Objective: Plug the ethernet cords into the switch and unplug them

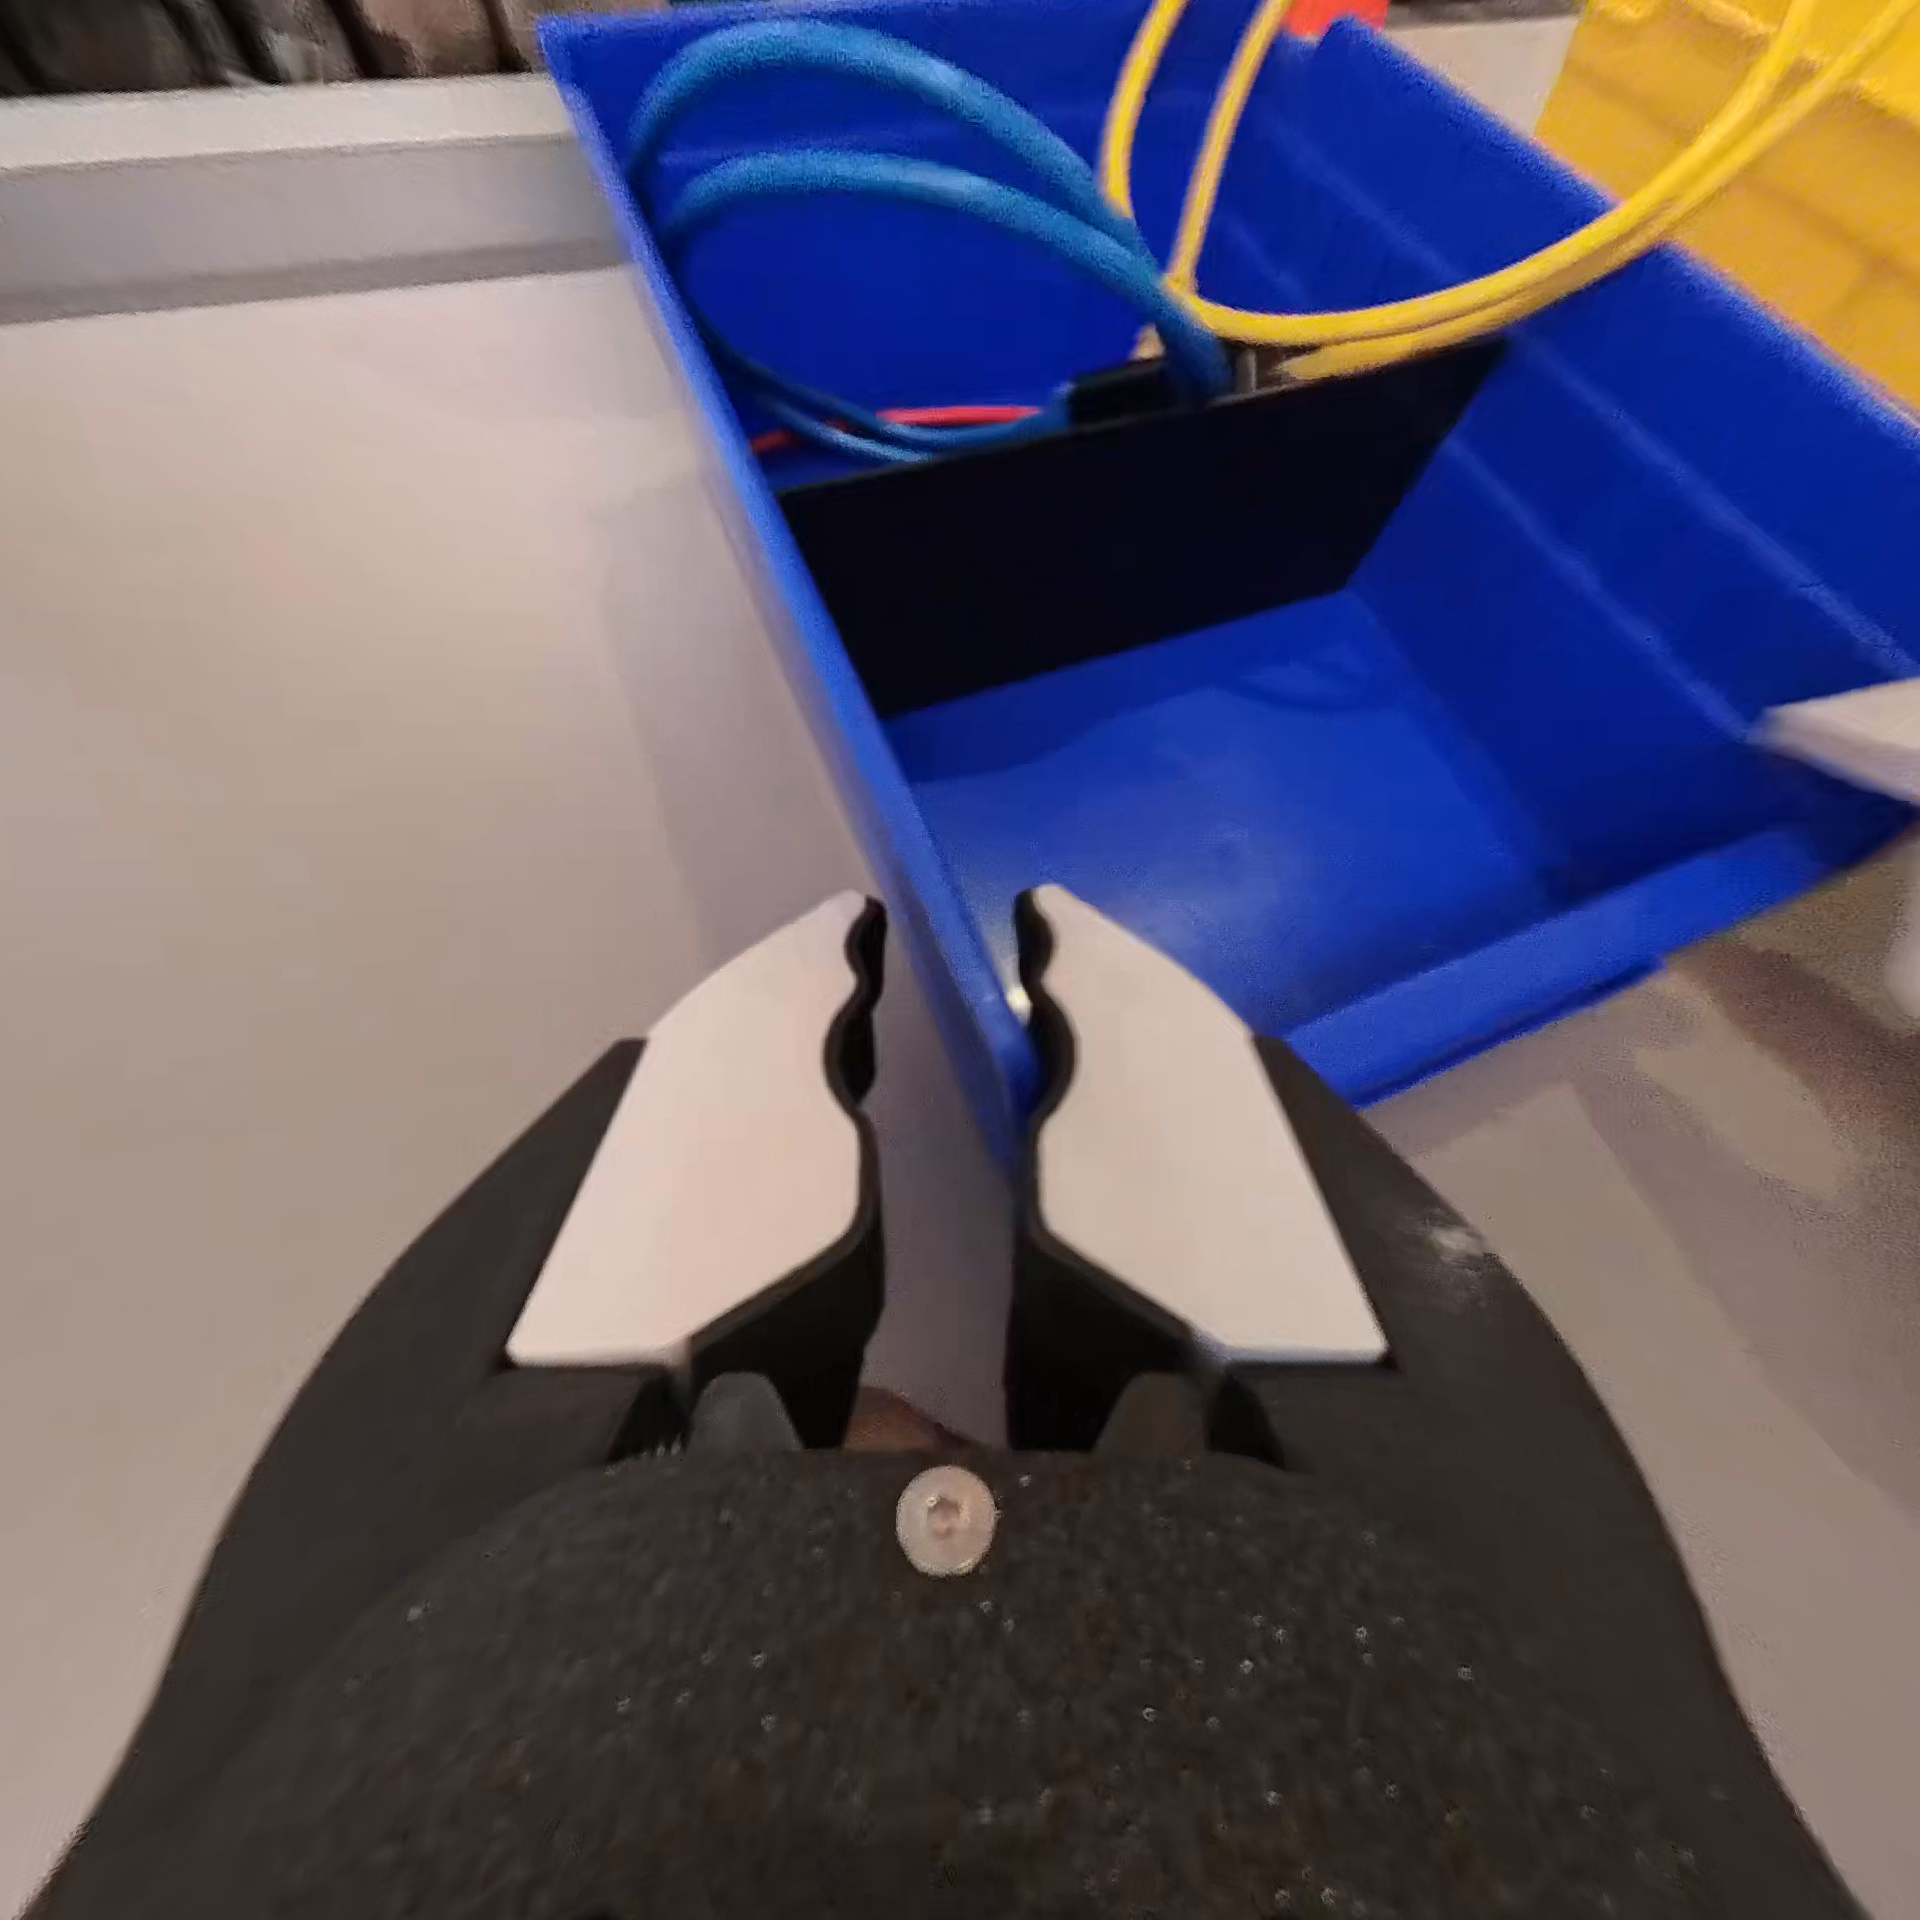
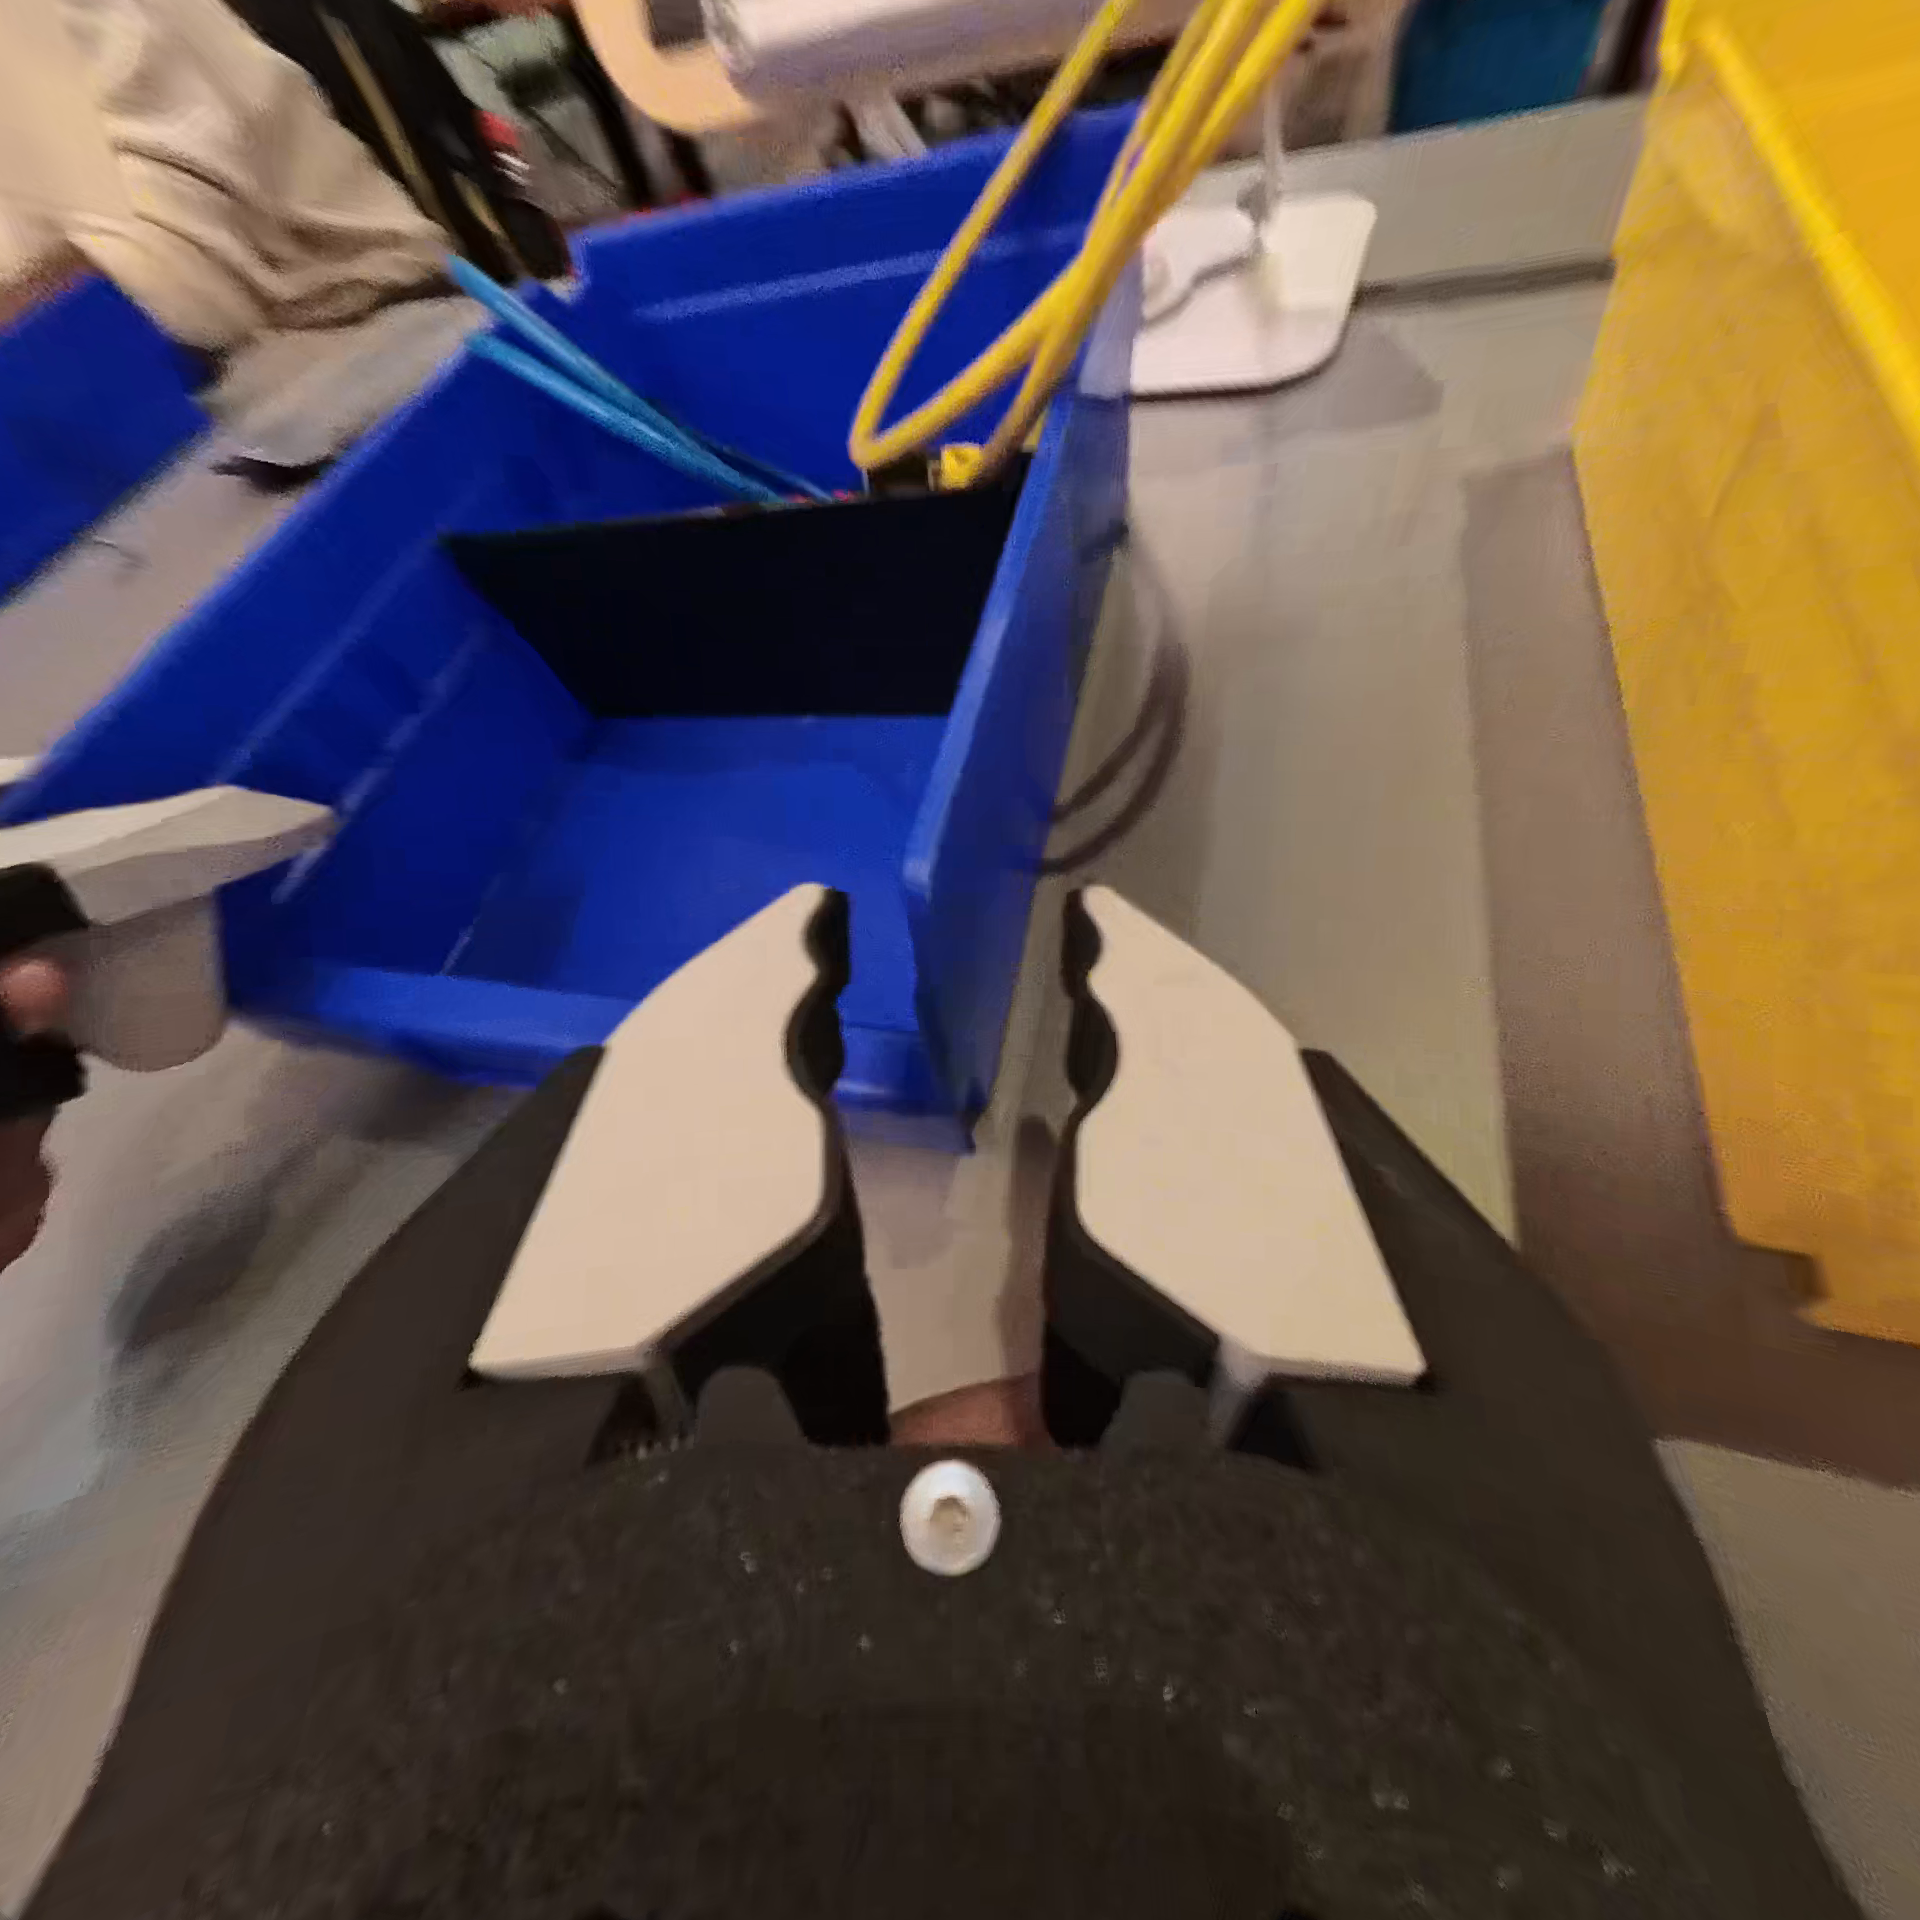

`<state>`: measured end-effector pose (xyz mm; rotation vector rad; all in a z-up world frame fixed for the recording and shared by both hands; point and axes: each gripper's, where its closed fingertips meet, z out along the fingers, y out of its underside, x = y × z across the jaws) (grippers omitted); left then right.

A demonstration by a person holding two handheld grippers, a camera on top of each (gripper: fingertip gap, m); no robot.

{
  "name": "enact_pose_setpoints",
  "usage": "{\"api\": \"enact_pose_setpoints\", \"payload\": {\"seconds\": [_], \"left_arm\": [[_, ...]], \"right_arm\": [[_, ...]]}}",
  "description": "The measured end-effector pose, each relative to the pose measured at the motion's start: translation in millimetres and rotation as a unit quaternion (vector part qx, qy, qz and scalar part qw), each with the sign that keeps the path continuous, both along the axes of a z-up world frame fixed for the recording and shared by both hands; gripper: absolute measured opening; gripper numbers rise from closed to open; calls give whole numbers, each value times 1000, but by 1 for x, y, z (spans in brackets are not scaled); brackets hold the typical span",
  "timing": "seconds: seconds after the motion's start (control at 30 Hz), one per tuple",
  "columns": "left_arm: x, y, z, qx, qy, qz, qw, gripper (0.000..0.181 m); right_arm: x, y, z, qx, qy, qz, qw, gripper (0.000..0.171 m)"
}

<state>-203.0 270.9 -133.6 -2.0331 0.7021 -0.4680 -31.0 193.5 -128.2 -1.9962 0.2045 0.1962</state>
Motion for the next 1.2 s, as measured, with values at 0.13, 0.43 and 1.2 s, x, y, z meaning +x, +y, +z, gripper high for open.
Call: {"api": "enact_pose_setpoints", "payload": {"seconds": [0.13,0.43,1.2], "left_arm": [[-14,10,0,-4,-1,10,1000,11],[-172,65,21,29,26,113,993,3],[-145,2,160,148,-204,79,965,53]], "right_arm": [[-10,13,-8,-27,-105,-52,993,5],[-162,67,5,-2,-115,-39,993,5],[126,-42,104,72,-126,-64,987,51]]}}
